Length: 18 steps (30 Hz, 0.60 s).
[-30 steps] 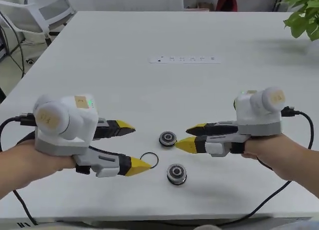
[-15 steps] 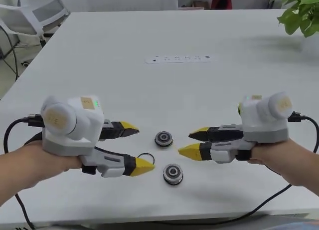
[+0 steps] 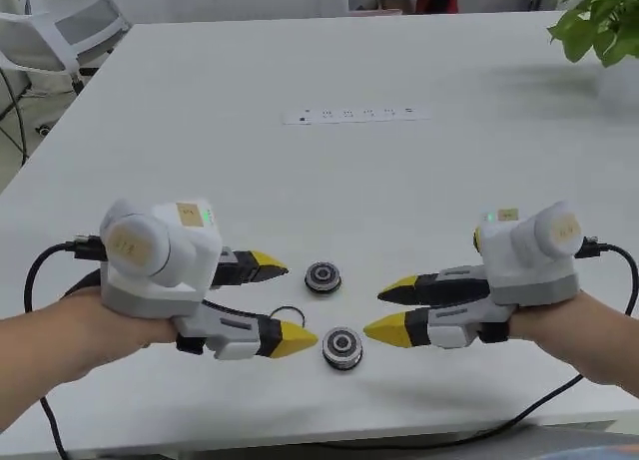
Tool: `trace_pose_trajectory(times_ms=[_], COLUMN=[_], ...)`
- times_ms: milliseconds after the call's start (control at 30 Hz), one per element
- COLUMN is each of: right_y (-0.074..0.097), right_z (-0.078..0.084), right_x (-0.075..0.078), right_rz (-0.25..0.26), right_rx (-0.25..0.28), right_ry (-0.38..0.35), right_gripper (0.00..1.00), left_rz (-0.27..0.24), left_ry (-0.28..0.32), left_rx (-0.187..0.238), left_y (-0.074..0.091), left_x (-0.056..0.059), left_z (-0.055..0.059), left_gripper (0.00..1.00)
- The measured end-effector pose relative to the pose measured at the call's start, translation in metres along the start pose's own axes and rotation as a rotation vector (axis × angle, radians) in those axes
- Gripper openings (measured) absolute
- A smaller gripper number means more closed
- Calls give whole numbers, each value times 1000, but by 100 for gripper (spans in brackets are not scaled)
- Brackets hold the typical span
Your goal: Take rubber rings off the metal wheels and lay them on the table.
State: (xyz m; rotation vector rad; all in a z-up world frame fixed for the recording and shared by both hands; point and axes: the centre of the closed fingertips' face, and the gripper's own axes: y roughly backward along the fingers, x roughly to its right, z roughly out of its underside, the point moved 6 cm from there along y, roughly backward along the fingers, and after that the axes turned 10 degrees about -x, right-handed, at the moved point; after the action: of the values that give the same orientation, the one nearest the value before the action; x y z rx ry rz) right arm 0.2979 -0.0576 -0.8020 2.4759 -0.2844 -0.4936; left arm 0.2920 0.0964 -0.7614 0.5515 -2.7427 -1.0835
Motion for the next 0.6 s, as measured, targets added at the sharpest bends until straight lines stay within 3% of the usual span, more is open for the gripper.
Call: trace_pose_trajectory(times_ms=[200,600], right_y=[-8,-19], right_z=[12,18], right_x=[-2,-2], right_rz=[-25,-51], right_rx=[-45,-79], right_ry=[48,92], right_gripper=[32,25], left_rz=[20,60], left_ry=[-2,-10], left_rx=[-14,-44], left_y=[-8,-23], left_x=[2,9], left_z=[4,8], left_gripper=[51,47])
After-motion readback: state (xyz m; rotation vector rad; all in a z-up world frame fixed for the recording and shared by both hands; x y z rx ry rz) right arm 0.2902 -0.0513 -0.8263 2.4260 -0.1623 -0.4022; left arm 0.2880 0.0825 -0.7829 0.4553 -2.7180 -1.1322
